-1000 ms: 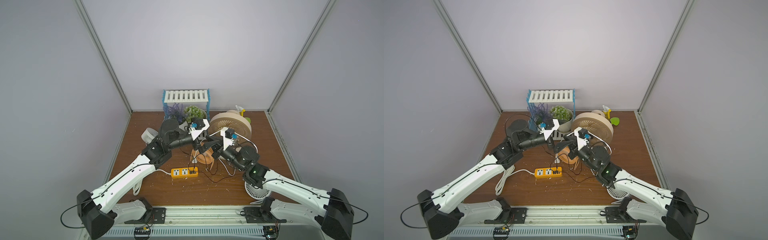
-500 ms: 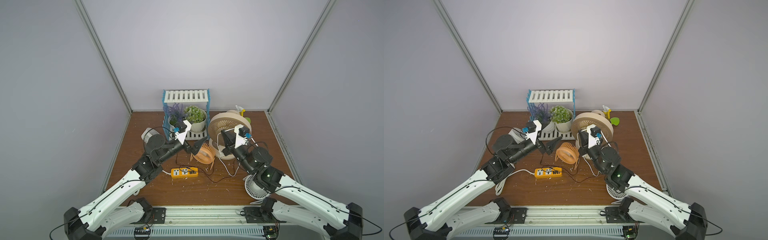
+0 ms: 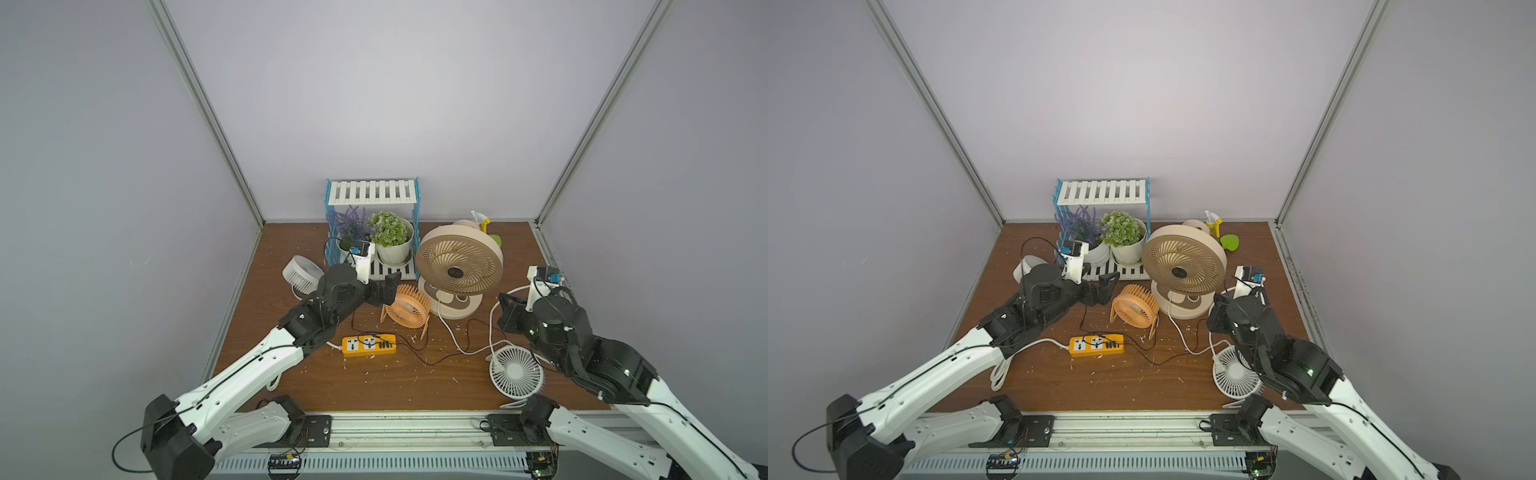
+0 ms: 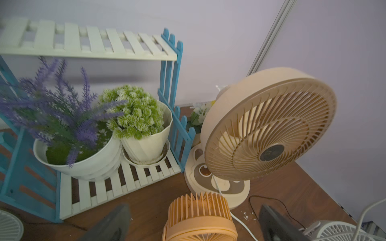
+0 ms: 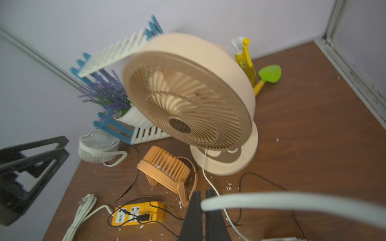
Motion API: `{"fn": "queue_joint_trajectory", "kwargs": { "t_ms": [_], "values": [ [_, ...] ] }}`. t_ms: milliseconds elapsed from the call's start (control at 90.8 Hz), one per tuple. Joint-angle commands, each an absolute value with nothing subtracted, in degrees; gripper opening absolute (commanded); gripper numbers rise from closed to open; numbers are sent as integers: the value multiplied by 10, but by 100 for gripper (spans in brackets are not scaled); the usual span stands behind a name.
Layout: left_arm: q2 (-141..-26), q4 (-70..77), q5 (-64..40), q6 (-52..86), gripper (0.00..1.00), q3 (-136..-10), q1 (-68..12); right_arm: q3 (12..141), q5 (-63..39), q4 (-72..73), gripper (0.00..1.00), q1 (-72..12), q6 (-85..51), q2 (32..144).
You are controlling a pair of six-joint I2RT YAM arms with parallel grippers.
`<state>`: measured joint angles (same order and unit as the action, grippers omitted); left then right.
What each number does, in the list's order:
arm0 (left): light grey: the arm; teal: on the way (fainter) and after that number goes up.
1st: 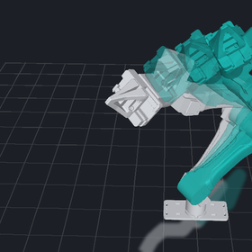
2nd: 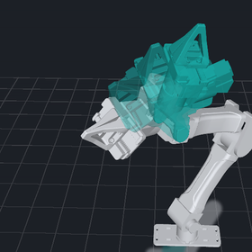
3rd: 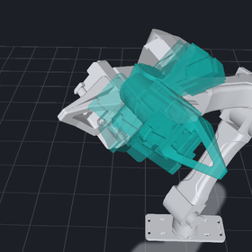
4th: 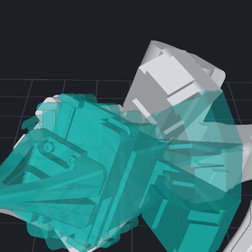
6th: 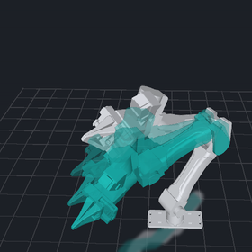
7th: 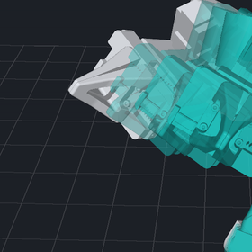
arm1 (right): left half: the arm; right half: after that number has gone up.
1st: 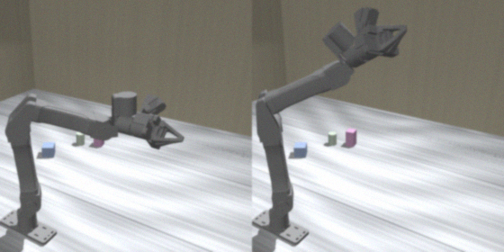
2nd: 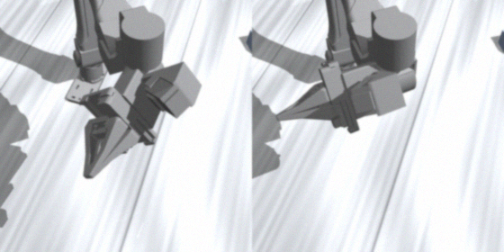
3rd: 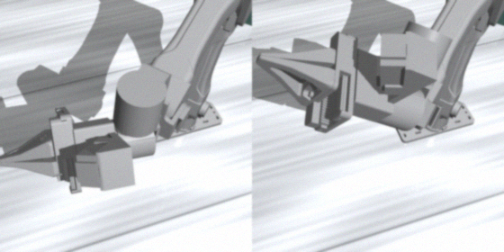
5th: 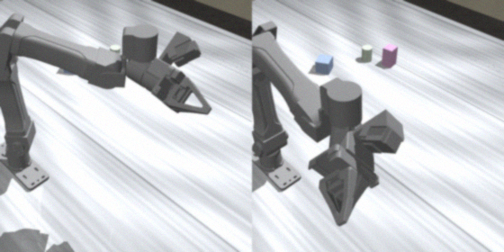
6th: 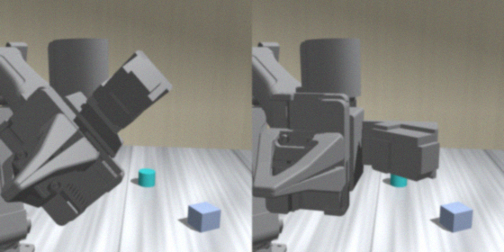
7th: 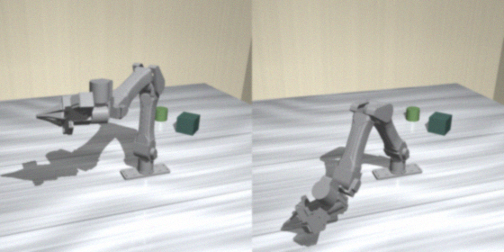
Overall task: Unplug the desk fan from the power strip
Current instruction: Place the plug at the corner of the board.
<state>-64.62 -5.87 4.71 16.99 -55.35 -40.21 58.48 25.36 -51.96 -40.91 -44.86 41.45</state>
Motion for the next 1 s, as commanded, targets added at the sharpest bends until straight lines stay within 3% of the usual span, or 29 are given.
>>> {"fn": "queue_joint_trajectory", "kwargs": {
  "t_ms": [0, 187, 352, 617, 749, 837, 991],
  "values": [
    [-672, -122, 35, 187, 99, -616, -400, 557, 134, -510, 0, -312, -494, 438],
    [-664, -147, 49, 181, 99, -624, -399, 542, -96, -331, 0, -55, -478, 544],
    [-627, -171, 75, 177, 99, -600, -394, 656, -185, -273, 0, 39, -467, 682],
    [-580, -201, 110, 195, 99, -561, -385, 798, -119, -243, 0, 96, -450, 811],
    [-576, -212, 118, 210, 99, -549, -379, 790, -28, -200, 0, 95, -402, 815],
    [-581, -219, 121, 219, 99, -545, -377, 793, -28, -210, 0, 95, -337, 815],
    [-599, -221, 120, 228, 99, -537, -376, 746, -8, -184, 13, 75, -278, 781]
  ]
}}
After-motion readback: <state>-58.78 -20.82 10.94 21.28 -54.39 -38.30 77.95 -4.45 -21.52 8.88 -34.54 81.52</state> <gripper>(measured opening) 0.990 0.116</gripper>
